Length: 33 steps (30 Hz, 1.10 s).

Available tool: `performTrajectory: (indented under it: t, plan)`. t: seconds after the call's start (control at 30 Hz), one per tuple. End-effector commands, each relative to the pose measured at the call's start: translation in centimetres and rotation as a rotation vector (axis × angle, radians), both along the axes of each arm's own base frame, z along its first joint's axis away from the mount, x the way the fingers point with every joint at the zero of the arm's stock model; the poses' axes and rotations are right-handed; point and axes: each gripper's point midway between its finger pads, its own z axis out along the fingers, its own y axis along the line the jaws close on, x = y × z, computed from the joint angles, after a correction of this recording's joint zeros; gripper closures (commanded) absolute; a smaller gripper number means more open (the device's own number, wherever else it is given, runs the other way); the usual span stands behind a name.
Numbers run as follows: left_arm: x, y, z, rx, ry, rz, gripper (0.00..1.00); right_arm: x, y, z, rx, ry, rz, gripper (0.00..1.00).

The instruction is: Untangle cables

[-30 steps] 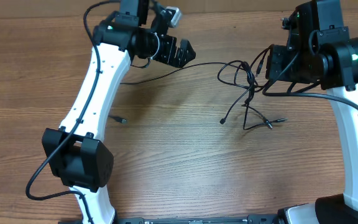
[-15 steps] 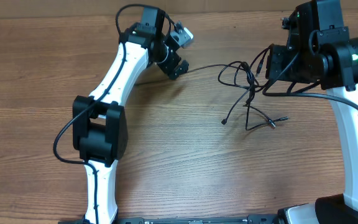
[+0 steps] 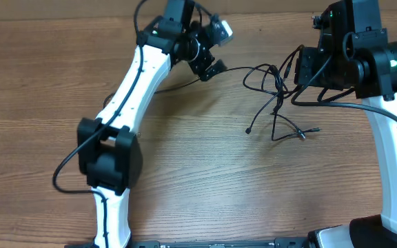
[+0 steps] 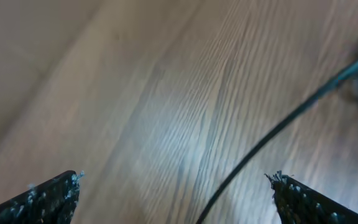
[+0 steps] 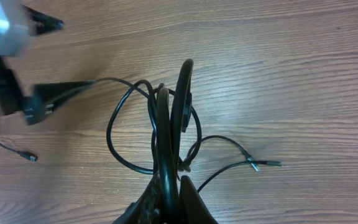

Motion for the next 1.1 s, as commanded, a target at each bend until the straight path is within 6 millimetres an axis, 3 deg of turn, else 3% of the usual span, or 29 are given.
performTrajectory:
  t: [0.0,0.23,0.37,0.6,0.77,0.8,0.83,0.87,0.9,1.07]
  plan:
    - [-2.1,-1.9,5.7,-0.092,-0.066,-0.091,0.0,0.1,-0.4,0.7,-0.002,-0.027,-0.007,0.96]
    - [-4.0,-2.7,2.7,-0.054,0.052,-0.116,0.0,0.1,-0.4,0.6,-0.002,-0.026,-0.007,0.96]
    - [-3.7,-2.8,0.9,-0.044,0.085,-0.116,0.0,0.1,-0.4,0.6,-0.002,-0.025,-0.007,0.96]
    - [-3.2,-3.0,-3.9,-0.019,0.168,-0.113,0.01,0.1,-0.4,0.6,-0.002,-0.026,-0.007,0.96]
    - [-2.8,-3.8,-5.2,-0.026,0.17,-0.122,0.02,0.1,-0.4,0.6,-0.002,-0.025,-0.007,0.96]
    - [-2.8,-4.0,-5.2,-0.03,0.166,-0.123,0.22,0.1,-0.4,0.6,-0.002,-0.026,-0.007,0.96]
    - [-2.7,-4.2,-5.1,-0.032,0.157,-0.128,0.62,0.1,-0.4,0.6,-0.002,-0.025,-0.007,0.96]
    - [-2.7,-4.5,-5.0,-0.034,0.149,-0.132,0.89,0.1,-0.4,0.6,-0.002,-0.025,-0.007,0.96]
    - [-2.7,-4.8,-4.9,-0.037,0.143,-0.136,0.96,0.1,-0.4,0.6,-0.002,-0.025,-0.007,0.96]
    - [-3.2,-6.3,-4.3,-0.045,0.119,-0.164,0.96,0.1,-0.4,0.6,-0.002,-0.025,-0.007,0.96]
